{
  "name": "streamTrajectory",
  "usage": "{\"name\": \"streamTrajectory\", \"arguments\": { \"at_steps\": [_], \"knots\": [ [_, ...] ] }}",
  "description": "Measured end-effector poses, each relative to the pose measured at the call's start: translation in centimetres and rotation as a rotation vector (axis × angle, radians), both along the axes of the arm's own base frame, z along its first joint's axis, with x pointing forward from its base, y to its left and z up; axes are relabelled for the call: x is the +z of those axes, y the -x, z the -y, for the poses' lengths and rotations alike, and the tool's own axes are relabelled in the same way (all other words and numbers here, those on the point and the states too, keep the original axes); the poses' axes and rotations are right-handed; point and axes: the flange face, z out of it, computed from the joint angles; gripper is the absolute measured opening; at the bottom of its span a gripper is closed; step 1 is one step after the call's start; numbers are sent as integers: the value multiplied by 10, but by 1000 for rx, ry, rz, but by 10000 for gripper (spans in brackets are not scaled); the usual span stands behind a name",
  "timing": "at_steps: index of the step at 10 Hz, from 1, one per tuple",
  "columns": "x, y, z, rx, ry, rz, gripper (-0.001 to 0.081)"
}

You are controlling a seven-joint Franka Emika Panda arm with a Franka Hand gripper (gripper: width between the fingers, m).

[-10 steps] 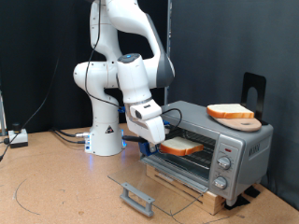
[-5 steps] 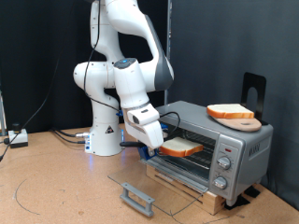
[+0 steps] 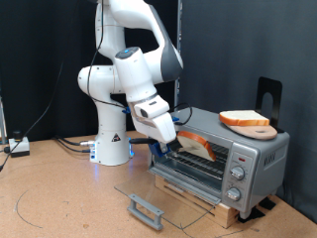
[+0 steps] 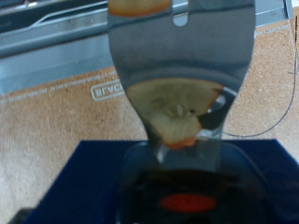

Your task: Make a piece of toast with the oven

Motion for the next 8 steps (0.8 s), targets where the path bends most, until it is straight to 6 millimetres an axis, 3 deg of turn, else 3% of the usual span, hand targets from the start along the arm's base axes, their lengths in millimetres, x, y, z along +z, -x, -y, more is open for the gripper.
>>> {"name": "streamTrajectory", "arguments": {
  "at_steps": [8],
  "knots": [
    [-20, 13, 3, 40, 119, 45, 396]
  ]
}}
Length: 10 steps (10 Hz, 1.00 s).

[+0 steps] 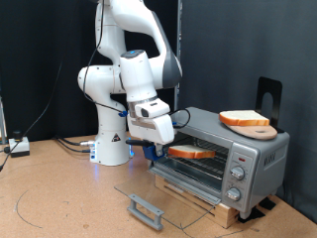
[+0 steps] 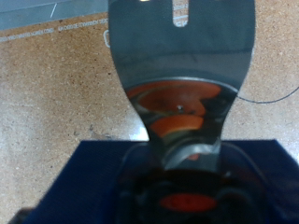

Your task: Make a piece of toast with the oven

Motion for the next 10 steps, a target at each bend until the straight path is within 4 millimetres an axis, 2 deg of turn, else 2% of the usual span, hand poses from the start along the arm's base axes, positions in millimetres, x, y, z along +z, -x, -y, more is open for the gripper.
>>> {"name": "streamTrajectory", "arguments": {
  "at_steps": [10],
  "knots": [
    [-17, 5, 5, -22, -69, -45, 396]
  ]
}}
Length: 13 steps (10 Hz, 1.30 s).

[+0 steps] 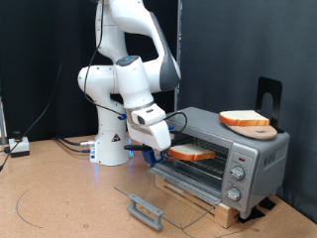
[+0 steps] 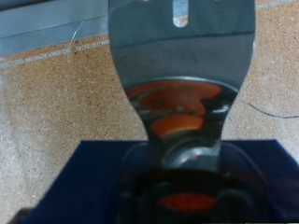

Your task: Make a piece of toast with the oven

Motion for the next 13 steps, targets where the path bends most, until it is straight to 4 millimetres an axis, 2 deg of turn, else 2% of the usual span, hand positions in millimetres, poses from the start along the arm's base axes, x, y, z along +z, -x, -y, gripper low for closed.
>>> {"name": "streamTrajectory", "arguments": {
  "at_steps": [4, 7, 9, 13],
  "knots": [
    [-2, 1, -4, -22, -52, -48, 396],
    [28, -17, -19, -73, -84, -39, 396],
    [40, -25, -23, -83, -90, -47, 396],
    [37, -26, -27, -88, -50, -69, 396]
  ]
}}
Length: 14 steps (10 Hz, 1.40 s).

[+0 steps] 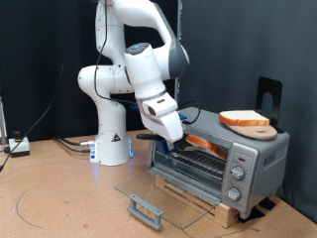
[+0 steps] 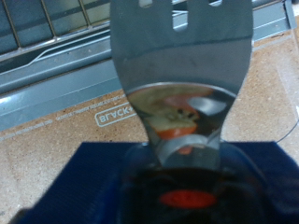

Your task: Make a piece of toast with the oven

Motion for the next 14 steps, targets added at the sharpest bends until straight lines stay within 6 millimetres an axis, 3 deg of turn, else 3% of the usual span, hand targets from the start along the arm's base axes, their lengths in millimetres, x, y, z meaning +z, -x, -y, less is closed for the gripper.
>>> {"name": "streamTrajectory", "arguments": {
  "at_steps": [6, 14],
  "knots": [
    [-36, 13, 0, 106, 128, 123, 396],
    [-38, 10, -14, 155, 129, 212, 396]
  ]
}}
